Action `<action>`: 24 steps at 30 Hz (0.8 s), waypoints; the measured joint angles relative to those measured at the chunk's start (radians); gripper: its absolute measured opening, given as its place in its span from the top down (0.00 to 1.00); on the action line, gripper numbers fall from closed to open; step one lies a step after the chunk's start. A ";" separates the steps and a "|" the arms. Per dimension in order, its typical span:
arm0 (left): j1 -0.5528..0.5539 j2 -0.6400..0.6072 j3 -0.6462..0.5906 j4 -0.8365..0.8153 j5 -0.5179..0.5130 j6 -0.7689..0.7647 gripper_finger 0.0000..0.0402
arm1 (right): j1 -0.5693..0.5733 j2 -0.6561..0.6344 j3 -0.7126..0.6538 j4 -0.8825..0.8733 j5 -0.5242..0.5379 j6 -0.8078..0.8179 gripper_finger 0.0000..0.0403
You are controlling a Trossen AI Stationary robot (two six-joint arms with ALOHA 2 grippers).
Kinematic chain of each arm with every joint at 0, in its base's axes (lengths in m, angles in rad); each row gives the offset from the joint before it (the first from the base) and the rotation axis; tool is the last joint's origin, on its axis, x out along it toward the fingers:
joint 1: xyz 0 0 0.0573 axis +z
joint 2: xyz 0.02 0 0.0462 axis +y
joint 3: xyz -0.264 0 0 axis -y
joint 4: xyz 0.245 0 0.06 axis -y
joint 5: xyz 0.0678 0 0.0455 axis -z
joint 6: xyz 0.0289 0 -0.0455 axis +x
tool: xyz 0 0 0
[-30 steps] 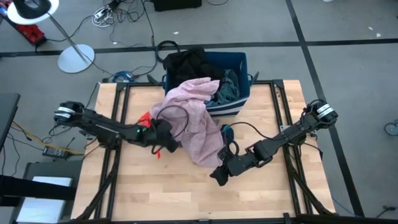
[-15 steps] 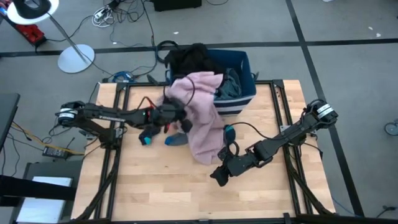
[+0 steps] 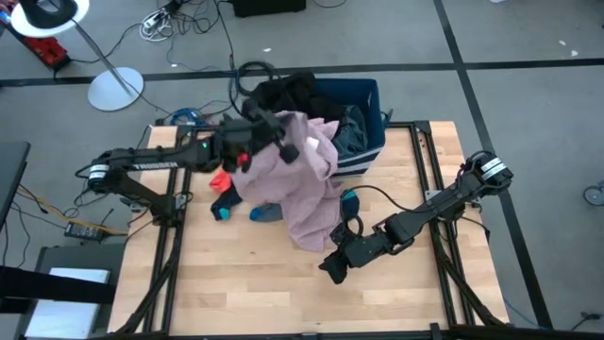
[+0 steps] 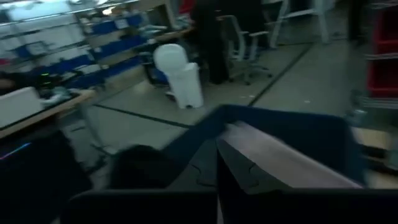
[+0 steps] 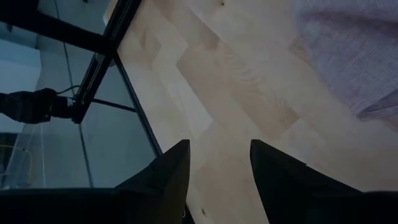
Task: Sort clothes
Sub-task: Put the pink shirt into the blue bin
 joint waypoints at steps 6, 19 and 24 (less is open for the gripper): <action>0.065 0.000 0.095 -0.177 0.028 -0.055 1.00 | 0.000 0.000 0.000 0.001 0.021 -0.007 0.58; 0.041 -0.014 0.380 -0.853 0.060 -0.232 1.00 | 0.000 0.000 0.000 0.007 0.037 -0.007 0.58; -0.001 -0.100 0.419 -1.033 0.195 -0.349 1.00 | 0.000 0.000 0.000 0.010 0.052 -0.007 0.58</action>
